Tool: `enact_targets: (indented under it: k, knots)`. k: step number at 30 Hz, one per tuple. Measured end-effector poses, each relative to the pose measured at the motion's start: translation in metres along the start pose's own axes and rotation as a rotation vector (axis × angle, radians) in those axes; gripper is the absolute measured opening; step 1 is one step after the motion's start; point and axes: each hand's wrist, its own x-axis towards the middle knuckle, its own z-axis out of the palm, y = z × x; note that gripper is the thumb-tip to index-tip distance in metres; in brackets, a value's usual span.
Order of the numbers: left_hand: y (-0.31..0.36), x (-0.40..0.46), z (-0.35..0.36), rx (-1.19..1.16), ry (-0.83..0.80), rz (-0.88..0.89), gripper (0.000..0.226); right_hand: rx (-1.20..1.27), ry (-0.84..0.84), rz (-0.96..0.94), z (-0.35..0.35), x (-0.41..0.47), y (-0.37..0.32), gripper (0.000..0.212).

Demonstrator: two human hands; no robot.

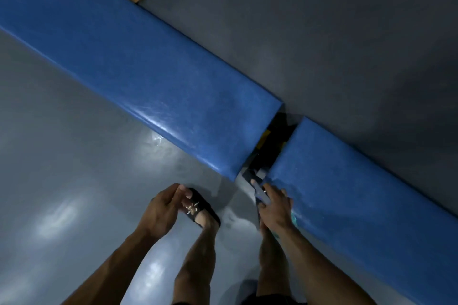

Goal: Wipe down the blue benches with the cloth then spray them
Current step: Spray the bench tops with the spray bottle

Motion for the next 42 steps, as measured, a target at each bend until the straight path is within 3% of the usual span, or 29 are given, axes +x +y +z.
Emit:
enact_targets:
  k: [6, 12, 14, 18, 25, 30, 38, 42]
  knots:
    - [-0.003, 0.010, -0.027, -0.021, -0.015, 0.052, 0.043, 0.194, 0.060, 0.154, -0.011, 0.026, -0.012, 0.065]
    - [-0.013, 0.018, -0.028, -0.045, -0.032, 0.046, 0.039, 0.357, 0.188, 0.307, -0.017, 0.045, -0.023, 0.032]
    - [-0.014, 0.021, -0.026, -0.047, -0.034, 0.037, 0.037, 0.389, 0.187, 0.292, -0.020, 0.053, -0.023, 0.033]
    - [-0.014, 0.029, -0.023, -0.024, -0.054, 0.030, 0.037, 0.472, 0.166, 0.264, -0.041, 0.073, -0.027, 0.055]
    - [-0.005, 0.057, -0.026, 0.071, -0.051, 0.075, 0.038, 0.528, 0.219, 0.283, -0.070, 0.128, -0.023, 0.063]
    - [-0.002, 0.082, -0.029, 0.171, 0.011, 0.115, 0.040, 0.480, 0.194, 0.264, -0.087, 0.135, -0.033, 0.046]
    - [0.010, 0.096, -0.023, 0.214, 0.016, 0.130, 0.033, 0.543, 0.146, 0.139, -0.090, 0.160, -0.058, 0.052]
    - [0.015, 0.096, -0.018, 0.184, 0.022, 0.117, 0.039, 0.535, 0.132, 0.081, -0.093, 0.177, -0.079, 0.026]
